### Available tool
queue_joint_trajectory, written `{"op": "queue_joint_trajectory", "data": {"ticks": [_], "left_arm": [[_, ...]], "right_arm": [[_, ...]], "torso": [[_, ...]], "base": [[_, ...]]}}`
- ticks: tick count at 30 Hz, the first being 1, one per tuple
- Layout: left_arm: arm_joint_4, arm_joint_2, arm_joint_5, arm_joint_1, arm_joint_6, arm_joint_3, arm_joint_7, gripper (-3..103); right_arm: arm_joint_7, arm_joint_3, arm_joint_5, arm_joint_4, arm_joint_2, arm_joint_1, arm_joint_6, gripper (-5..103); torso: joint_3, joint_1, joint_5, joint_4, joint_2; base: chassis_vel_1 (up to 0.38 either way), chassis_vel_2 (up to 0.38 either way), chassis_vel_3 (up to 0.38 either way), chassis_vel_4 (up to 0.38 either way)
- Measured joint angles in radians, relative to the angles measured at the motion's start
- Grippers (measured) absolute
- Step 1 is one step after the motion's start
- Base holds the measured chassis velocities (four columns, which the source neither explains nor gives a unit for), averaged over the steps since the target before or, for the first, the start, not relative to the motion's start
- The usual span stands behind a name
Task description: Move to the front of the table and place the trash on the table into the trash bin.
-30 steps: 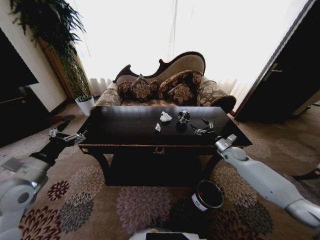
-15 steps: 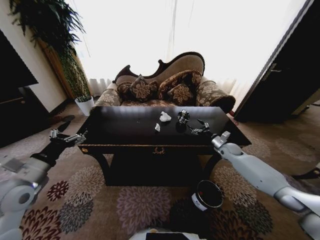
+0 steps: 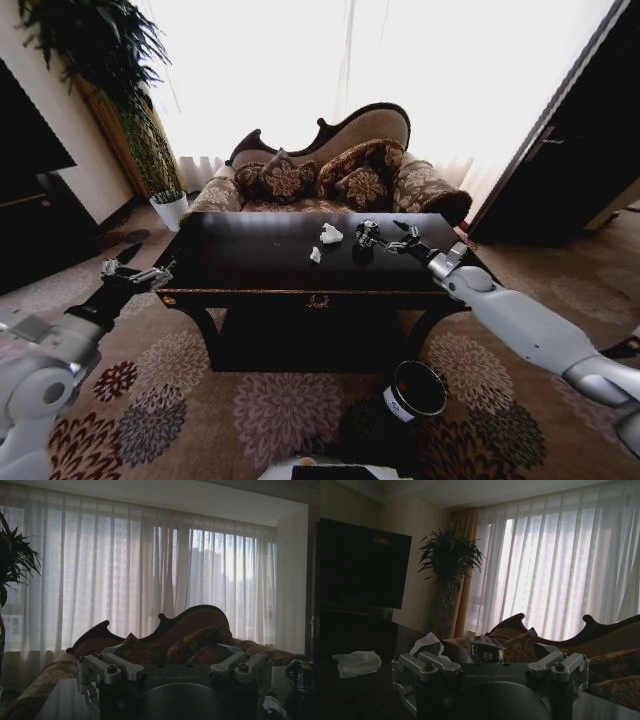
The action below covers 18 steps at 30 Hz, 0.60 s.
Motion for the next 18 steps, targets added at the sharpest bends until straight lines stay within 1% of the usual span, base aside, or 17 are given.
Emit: {"op": "queue_joint_trajectory", "data": {"ticks": [6,10,18], "left_arm": [[0.003,0.002,0.003,0.002,0.000,0.000,0.001,100],[0.006,0.014,-0.007,0.009,0.000,-0.026,0.001,100],[0.015,0.008,-0.006,0.005,-0.002,-0.021,0.003,100]], "right_arm": [[-0.028,-0.036,-0.013,-0.042,0.016,0.026,-0.008,100],[-0.055,-0.084,-0.034,-0.092,0.044,0.069,-0.020,100],[-0.085,-0.122,-0.034,-0.105,0.047,0.106,-0.048,100]], "torso": [[0.000,0.000,-0.0006,0.0002,0.000],[0.000,0.000,-0.0002,0.0004,0.000],[0.000,0.000,-0.0005,0.0005,0.000]], "base": [[0.000,0.000,0.000,0.000],[0.000,0.000,0.000,0.000],[0.000,0.000,0.000,0.000]]}}
